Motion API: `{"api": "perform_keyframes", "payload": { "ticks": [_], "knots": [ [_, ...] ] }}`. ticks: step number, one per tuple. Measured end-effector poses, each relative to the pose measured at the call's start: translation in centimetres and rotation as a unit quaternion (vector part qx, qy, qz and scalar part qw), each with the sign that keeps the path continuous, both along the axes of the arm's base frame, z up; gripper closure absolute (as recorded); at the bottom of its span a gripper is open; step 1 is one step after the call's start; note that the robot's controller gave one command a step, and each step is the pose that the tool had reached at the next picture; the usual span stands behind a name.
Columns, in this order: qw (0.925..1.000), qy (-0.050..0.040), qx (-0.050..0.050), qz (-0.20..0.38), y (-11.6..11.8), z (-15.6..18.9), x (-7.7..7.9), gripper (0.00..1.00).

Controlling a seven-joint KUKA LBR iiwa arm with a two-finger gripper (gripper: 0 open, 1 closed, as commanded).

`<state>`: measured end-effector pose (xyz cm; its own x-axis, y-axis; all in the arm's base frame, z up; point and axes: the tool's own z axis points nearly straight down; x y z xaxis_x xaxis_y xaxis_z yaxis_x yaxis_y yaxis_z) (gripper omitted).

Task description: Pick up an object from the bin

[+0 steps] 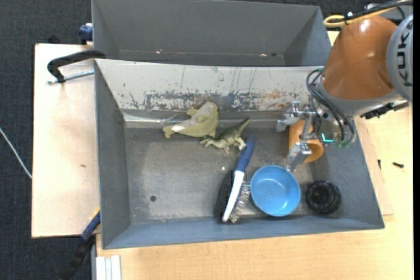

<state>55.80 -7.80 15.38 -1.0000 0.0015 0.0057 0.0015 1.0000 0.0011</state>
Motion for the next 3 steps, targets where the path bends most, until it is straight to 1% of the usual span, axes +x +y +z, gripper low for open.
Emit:
{"api": "perform_keyframes", "payload": {
  "ticks": [1, 2, 3],
  "knots": [
    [0.9878, -0.0081, -0.001, 0.155, 1.1, 4.0, 3.4, 0.0],
    [0.9679, -0.0107, -0.006, 0.251, 2.6, -7.6, 2.3, 0.0],
    [0.9812, -0.0069, 0.0, 0.193, 0.2, -8.1, -0.2, 0.0]
  ]
}}
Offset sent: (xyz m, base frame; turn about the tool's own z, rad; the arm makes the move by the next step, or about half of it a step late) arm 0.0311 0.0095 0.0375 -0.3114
